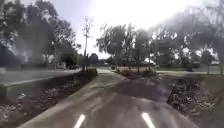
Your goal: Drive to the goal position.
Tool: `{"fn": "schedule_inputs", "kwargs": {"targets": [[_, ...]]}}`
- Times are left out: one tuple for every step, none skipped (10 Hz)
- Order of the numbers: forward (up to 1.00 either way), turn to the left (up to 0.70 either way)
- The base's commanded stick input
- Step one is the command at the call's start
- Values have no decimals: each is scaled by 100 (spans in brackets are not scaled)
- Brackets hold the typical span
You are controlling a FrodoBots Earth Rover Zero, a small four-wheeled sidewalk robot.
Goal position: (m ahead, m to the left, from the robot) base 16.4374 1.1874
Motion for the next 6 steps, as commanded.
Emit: {"fn": "schedule_inputs", "kwargs": {"targets": [[70,18],[70,7],[70,10],[70,20],[70,30],[70,18]]}}
